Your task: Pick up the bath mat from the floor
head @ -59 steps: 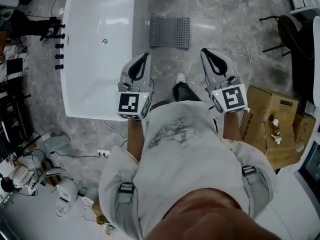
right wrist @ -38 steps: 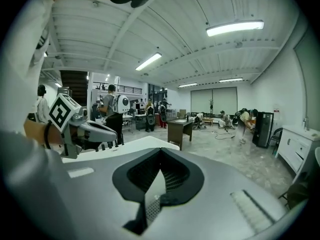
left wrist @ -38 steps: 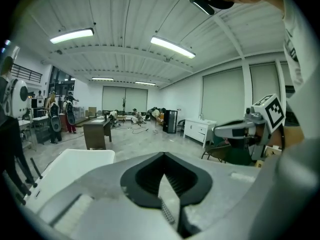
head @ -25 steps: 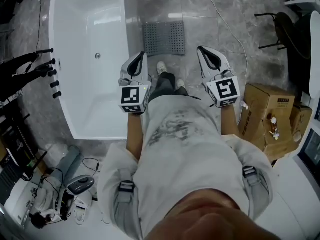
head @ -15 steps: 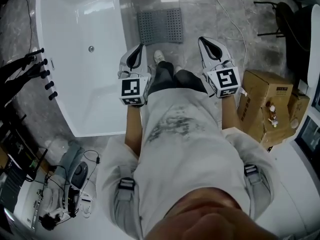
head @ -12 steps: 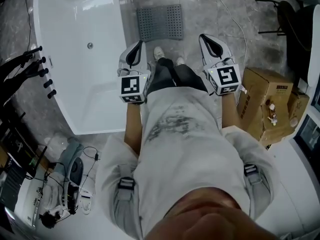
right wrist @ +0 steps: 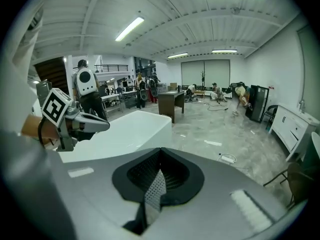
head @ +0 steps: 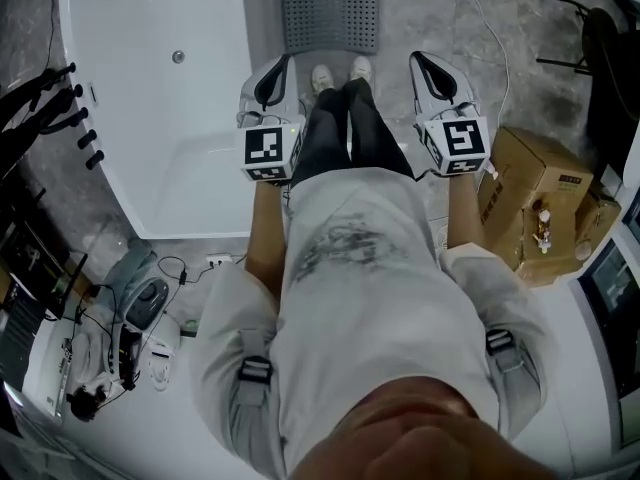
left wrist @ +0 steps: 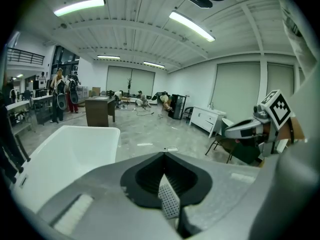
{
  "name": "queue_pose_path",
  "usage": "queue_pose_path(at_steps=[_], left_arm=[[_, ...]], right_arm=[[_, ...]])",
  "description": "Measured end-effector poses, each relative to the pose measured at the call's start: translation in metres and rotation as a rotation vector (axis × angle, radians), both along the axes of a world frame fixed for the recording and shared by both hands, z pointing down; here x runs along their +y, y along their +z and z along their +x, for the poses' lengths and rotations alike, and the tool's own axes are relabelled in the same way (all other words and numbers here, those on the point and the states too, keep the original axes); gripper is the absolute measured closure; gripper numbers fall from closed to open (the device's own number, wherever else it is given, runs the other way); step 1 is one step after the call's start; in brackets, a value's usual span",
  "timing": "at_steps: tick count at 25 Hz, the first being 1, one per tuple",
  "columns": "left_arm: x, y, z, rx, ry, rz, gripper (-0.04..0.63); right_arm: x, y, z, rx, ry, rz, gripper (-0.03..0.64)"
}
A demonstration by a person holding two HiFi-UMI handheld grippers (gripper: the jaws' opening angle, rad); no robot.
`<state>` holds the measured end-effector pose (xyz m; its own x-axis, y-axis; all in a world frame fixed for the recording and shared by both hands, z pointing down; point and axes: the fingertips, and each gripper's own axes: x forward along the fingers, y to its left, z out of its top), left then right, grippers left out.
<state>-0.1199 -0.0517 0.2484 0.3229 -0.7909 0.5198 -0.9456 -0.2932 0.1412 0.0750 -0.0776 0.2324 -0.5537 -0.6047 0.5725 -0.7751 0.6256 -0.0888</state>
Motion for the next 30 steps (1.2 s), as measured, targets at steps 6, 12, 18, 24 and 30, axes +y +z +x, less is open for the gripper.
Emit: queue_pose_path(at_steps=[6, 12, 18, 24, 30], left_arm=[[-0.001, 0.039, 0.007, -0.009, -0.004, -0.045, 0.594], [-0.010, 0.092, 0.008, -0.002, -0.028, -0.087, 0.594], [-0.003, 0.132, 0.018, -0.021, -0.020, -0.115, 0.594], [0.004, 0.172, 0.029, -0.034, 0.032, -0.161, 0.594], [0.006, 0.215, 0.036, -0.050, 0.039, -0.186, 0.593]], right_arm=[[-0.006, 0.038, 0.012, 0.019, 0.000, -0.036, 0.614], [-0.012, 0.097, 0.016, 0.044, -0.010, -0.078, 0.614], [-0.001, 0.137, 0.019, 0.049, -0.009, -0.105, 0.614], [0.003, 0.175, 0.029, 0.069, -0.005, -0.128, 0.614], [0.007, 0.215, 0.041, 0.078, -0.004, -0.160, 0.589]])
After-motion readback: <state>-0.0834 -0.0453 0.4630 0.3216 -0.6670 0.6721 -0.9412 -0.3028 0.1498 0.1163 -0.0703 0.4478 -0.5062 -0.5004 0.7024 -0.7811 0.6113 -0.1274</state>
